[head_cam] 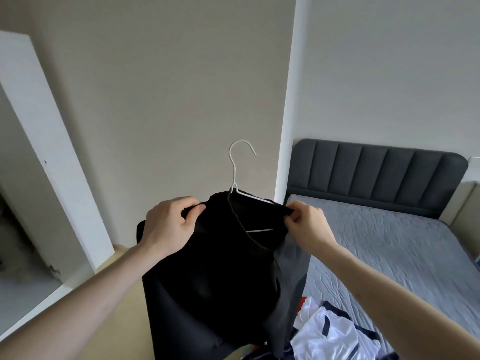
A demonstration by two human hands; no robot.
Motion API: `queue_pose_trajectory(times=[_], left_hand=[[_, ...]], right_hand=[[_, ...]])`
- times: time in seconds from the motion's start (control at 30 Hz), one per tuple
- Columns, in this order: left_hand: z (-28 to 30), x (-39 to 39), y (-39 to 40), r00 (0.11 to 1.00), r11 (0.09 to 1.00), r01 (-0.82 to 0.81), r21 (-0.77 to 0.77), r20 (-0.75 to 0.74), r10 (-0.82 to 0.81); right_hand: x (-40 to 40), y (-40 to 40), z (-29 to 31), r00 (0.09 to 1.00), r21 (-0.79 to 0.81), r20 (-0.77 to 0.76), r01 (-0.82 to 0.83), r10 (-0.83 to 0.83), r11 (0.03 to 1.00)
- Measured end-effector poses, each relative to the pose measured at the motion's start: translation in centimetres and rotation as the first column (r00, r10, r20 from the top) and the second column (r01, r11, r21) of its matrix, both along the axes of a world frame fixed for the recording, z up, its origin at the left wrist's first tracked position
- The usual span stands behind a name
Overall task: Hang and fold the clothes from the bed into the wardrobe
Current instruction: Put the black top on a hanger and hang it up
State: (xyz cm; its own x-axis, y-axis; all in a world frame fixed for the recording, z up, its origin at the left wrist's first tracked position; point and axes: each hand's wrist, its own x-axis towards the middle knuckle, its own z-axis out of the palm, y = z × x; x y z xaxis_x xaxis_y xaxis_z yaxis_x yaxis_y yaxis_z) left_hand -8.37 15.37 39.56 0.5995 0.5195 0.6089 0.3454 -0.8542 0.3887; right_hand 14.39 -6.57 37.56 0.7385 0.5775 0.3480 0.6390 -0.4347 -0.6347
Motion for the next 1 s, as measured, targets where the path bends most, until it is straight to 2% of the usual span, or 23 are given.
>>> queue_pose_trajectory(times=[0.17,0.3,0.4,0.47,0.53,0.6,0.67,0.8,0.87,1.0], left_hand=[[0.3,-0.7,0.0,0.998,0.995,-0.021,0.101,-0.062,0.028],[-0.1,-1.1,0.0,0.977,0.956,-0.015,0.293,-0.201,0.077],[-0.8,-0.7,-0.6,0.942,0.926,-0.018,0.378,-0.303,0.142],[-0.4,-0.3,-0.8,0.925,0.944,-0.145,0.296,-0.298,0.236],[0.0,0.1,-1.1,0.899,0.952,-0.27,0.145,-0.317,0.303],[0.0,0.5,-1.8,0.888,0.934,-0.354,0.035,-0.301,0.348],[-0.4,0.7,-2.6,0.895,0.92,-0.385,-0.079,-0.274,0.351],[-1.5,-1.1,-3.4,0.896,0.857,-0.433,-0.279,-0.238,0.375],[-1.9,-2.9,-2.9,0.895,0.812,-0.446,-0.377,-0.198,0.399],[-2.5,-5.5,-2.3,0.923,0.735,-0.355,-0.577,-0.09,0.375]], right_hand=[[2.5,-0.7,1.0,0.992,-0.011,-0.005,-0.124,0.124,0.992],[2.4,0.0,4.2,0.967,0.199,-0.204,-0.112,0.153,0.974],[-0.6,1.5,7.5,0.923,0.396,-0.274,-0.149,0.271,0.906],[-3.6,2.1,8.6,0.878,0.466,-0.267,-0.243,0.397,0.851],[-6.2,2.6,7.8,0.831,0.432,-0.276,-0.342,0.484,0.834],[-7.8,3.4,5.2,0.834,0.257,-0.208,-0.458,0.511,0.851],[-8.1,4.6,2.4,0.846,0.101,-0.161,-0.499,0.509,0.861],[-7.4,5.4,-0.4,0.775,-0.033,-0.242,-0.609,0.585,0.793],[-7.0,5.7,-0.7,0.726,-0.018,-0.264,-0.662,0.635,0.749],[-7.0,7.3,-1.5,0.678,0.104,-0.392,-0.639,0.622,0.762]])
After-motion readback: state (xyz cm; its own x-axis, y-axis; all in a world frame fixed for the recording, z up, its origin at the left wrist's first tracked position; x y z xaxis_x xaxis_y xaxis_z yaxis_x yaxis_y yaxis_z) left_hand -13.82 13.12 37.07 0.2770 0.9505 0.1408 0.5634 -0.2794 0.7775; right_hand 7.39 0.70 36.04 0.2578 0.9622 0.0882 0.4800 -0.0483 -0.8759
